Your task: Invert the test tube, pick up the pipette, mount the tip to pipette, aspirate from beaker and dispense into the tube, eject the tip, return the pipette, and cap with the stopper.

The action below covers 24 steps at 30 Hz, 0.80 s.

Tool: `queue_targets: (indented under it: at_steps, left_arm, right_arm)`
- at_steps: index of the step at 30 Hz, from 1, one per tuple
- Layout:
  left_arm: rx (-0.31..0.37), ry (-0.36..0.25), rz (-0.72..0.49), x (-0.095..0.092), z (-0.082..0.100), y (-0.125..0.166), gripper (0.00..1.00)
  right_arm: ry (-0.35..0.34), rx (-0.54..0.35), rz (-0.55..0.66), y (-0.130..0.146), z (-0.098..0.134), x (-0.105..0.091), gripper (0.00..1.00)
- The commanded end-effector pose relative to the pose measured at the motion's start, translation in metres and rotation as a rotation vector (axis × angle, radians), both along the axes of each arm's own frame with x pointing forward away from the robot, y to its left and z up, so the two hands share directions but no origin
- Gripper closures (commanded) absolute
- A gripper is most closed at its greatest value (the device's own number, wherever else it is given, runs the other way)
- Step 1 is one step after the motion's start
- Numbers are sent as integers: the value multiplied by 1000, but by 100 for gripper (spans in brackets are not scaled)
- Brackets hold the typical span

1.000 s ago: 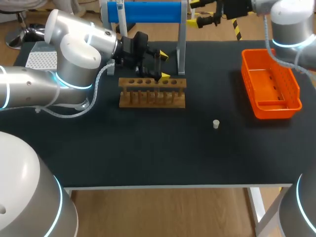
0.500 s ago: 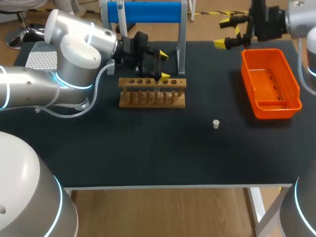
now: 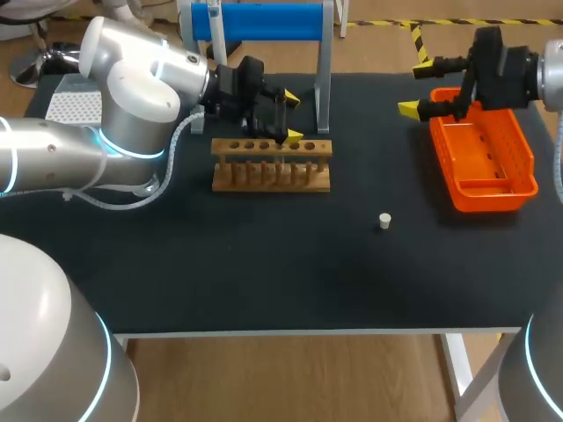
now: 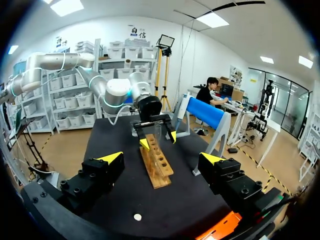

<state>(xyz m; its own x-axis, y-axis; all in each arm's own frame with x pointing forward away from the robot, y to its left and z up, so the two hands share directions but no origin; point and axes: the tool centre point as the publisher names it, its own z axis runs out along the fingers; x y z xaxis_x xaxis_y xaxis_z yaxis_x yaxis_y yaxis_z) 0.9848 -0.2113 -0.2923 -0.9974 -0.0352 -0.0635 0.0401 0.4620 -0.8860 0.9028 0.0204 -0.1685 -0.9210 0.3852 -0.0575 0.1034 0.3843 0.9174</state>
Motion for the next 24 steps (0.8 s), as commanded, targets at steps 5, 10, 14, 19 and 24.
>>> queue_targets:
  at_steps: [5,10,14,19,24]
  left_arm:
    - [-2,1,-5,2,-1,1,0]
    - [-2,1,-5,2,-1,1,0]
    - [-2,1,-5,2,-1,1,0]
    - [-2,1,-5,2,-1,1,0]
    - [-2,1,-5,2,-1,1,0]
  right_arm:
    - [-7,-2,-17,1,0,-4,0]
    - [7,4,11,2,-11,-15,0]
    - [20,2,34,0,-24,-29,0]
    - [21,8,69,-5,-41,-42,0]
    - [44,35,107,-8,-60,-53,0]
